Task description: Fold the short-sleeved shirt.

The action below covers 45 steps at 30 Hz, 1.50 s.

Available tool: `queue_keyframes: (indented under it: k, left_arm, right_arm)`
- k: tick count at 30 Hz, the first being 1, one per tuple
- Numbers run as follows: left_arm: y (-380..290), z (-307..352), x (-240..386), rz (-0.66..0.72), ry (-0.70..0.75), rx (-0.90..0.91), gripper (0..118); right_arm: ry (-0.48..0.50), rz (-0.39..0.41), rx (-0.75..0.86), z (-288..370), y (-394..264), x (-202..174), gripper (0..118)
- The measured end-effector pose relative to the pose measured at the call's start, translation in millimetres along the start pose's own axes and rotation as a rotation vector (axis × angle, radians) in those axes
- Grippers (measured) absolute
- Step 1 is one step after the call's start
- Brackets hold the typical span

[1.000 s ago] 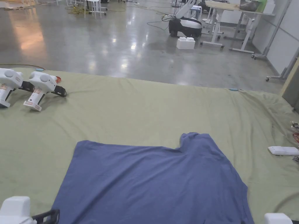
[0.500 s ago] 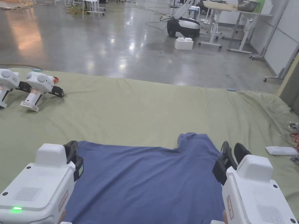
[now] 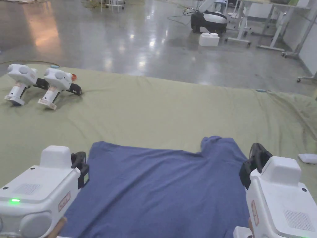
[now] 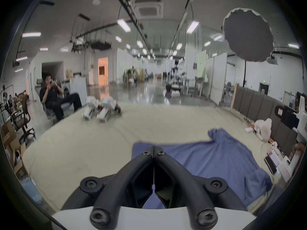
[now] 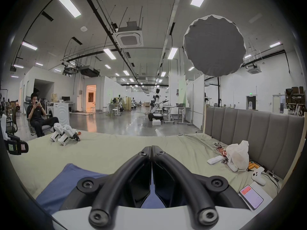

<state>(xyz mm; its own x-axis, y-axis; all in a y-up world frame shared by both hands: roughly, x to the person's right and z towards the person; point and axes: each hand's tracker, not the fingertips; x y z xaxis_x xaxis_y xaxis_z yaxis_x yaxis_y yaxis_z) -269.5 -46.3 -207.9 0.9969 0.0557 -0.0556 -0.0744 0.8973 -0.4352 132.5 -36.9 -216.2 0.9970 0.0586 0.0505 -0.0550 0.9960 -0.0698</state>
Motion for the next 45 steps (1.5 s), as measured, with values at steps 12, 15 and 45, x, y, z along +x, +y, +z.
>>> queue_keyframes:
  k: [12, 15, 45]
  left_arm:
    - [-92.3, -11.3, -81.0, 0.167, 0.097, -0.497, 57]
    - [-107.0, -22.1, -84.8, 0.194, 0.146, -0.569, 86]
    - [-122.9, -10.8, -57.7, 0.071, 0.033, -0.605, 2]
  right_arm:
    - [0.043, 0.006, -0.186, -1.0, -45.9, 0.4, 0]
    - [0.047, 0.007, -0.211, 0.0, -52.4, 0.1, 0]
    - [-0.041, 0.023, -0.783, 62.1, -98.8, 104.9, 74]
